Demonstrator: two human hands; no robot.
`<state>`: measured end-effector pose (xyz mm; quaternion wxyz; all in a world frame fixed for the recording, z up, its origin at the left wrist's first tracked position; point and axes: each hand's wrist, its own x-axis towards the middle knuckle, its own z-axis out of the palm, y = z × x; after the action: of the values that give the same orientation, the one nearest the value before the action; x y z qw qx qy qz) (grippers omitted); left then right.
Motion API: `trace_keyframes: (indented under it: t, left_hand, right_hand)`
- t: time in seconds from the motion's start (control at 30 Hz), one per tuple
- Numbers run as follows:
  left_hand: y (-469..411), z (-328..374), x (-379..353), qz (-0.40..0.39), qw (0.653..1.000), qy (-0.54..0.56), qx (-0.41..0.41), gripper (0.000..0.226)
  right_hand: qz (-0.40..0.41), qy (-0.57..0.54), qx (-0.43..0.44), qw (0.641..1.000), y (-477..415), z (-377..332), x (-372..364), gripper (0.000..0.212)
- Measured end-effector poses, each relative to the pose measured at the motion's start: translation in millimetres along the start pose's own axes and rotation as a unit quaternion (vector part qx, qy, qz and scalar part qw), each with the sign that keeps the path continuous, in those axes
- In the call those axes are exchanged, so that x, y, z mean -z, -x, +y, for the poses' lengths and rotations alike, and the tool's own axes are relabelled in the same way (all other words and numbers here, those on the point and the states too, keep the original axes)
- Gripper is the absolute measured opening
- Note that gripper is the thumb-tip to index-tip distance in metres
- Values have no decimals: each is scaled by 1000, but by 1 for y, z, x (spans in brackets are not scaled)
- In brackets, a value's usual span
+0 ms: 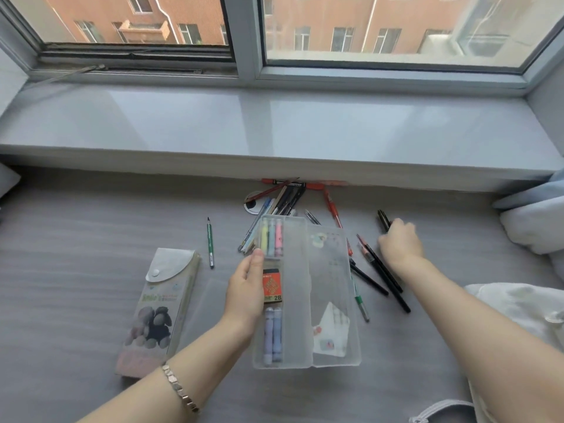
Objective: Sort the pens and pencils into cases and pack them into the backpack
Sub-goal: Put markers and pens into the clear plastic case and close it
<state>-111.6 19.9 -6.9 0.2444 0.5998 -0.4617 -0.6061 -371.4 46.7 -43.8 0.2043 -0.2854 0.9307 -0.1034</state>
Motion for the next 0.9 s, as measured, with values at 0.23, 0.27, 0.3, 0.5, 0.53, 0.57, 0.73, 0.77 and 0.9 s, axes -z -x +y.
trace_keyframes:
  t: [0.23,0.27,0.3,0.5,0.53,0.57,0.73,0.77,0.9]
  left_hand:
    - [-10,2,16,31,999,15,4,45]
    - [-10,2,18,31,999,19,2,42]
    - [-10,2,21,33,999,22,0,41]
    - [-7,-2,33,53,998,32,0,36]
    - [-6,-3,33,53,998,36,2,37]
    - [-3,-3,33,51,998,38,6,40]
    - [12,-10,23,42,999,28,-2,29]
    - [15,-11,21,37,999,26,-3,29]
    - [25,-17,19,37,999,13,-13,31]
  right_hand:
    - [-36,-15,129,991,-4,-69,-14,30]
    - [-44,12,129,991,-4,-73,-19,29]
    - [-49,33,128,990,-3,-74,-24,27]
    - [5,-117,143,983,22,-78,-6,21]
    - [7,-170,153,973,34,-79,1,25]
    - [-4,-215,167,962,49,-80,9,31]
    - [-141,-234,275,922,144,-75,5,62]
    - [-147,-212,293,921,157,-73,-3,64]
    - [-79,-86,330,937,178,-61,-21,65]
